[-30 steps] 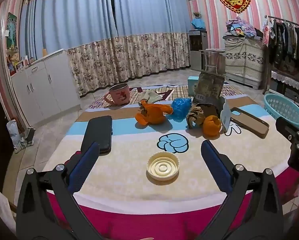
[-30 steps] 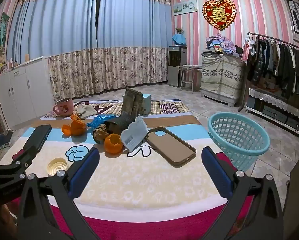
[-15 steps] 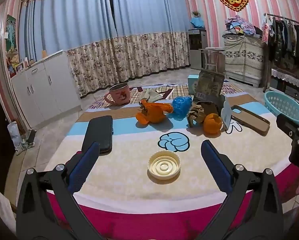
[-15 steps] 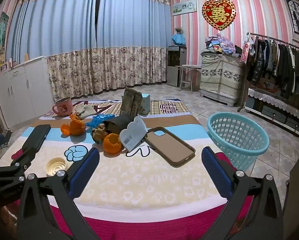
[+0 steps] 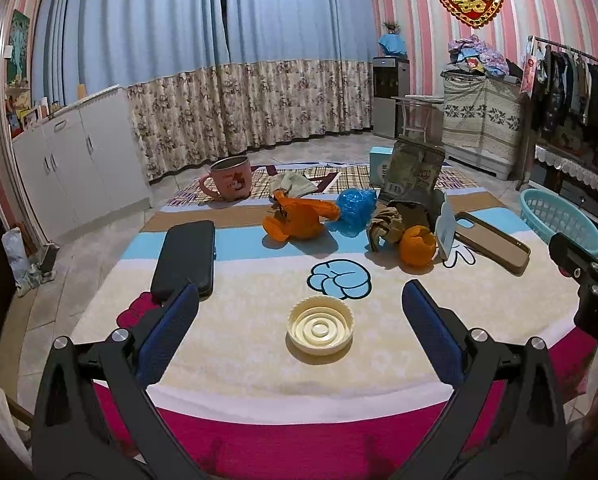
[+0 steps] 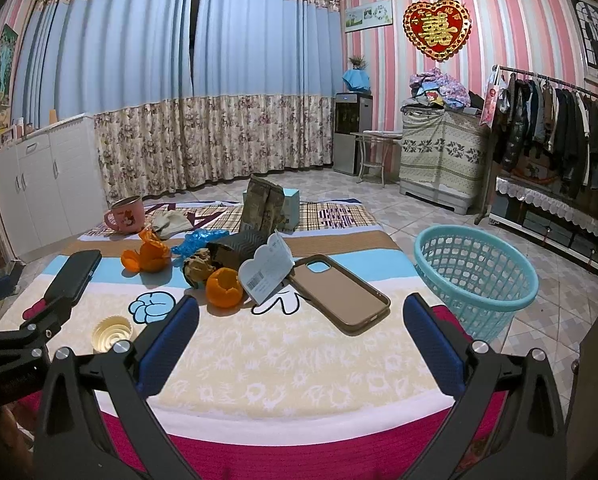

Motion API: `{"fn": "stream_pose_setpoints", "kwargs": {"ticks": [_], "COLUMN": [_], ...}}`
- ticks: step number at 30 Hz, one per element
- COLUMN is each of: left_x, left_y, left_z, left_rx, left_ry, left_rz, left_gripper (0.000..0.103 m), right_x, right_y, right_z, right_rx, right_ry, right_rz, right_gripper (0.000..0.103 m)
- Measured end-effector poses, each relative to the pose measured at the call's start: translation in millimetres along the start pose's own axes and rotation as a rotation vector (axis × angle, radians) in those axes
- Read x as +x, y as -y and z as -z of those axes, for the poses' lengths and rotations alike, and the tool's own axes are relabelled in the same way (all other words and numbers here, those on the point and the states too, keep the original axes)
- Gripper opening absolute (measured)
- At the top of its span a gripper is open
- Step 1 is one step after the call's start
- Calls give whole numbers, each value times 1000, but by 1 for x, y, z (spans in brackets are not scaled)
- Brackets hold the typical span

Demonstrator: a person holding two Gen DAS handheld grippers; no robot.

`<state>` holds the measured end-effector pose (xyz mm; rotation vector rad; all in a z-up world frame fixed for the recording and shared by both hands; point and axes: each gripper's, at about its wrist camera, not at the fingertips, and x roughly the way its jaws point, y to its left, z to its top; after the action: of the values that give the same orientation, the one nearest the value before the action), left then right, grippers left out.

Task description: Collect trash

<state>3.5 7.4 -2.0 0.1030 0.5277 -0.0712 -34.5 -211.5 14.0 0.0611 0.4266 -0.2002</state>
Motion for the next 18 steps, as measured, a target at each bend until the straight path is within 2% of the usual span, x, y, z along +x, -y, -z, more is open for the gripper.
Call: {"fn": "stream_pose_setpoints", "kwargs": {"ticks": [18], "left_x": [2], "left_y": [-4], "left_z": [-1], "left_rx": [-18], "left_ry": [4], "left_rz": [-9], "left_gripper": [98], "right_x": [-2], "right_y": [-1], "right_z": [-3], "right_rx": [-6], "right_ry": [20], "right_rz": [2], "right_gripper": [100]}}
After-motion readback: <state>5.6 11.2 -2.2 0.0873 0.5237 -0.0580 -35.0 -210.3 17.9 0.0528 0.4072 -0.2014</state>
